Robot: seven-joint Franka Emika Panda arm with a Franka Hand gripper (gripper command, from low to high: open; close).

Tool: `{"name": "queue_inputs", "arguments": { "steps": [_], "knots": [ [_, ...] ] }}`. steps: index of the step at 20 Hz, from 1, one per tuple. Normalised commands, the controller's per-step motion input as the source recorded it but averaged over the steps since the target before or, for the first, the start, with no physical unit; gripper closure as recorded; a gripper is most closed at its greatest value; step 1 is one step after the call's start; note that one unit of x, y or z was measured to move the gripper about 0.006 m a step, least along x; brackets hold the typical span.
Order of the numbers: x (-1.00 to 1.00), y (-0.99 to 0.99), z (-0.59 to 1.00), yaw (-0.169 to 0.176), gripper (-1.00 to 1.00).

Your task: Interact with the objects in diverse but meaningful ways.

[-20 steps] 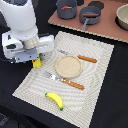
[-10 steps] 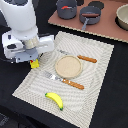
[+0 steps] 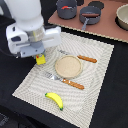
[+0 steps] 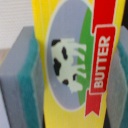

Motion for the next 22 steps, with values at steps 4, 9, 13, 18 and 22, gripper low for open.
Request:
{"name": "queue_inputs", "arguments": {
  "steps": [4,9,13,18,22],
  "knots": [
    [0.76,0.67,0.6,-0.018,1.0],
    [0.74,0.61,0.33,-0.021,1.0],
    [0.55,0.44,0.02,-0.006,1.0],
    [0.47,0.3,-0.05,0.0,1.0],
    [0.55,0.24,-0.01,-0.001,1.0]
  ]
}}
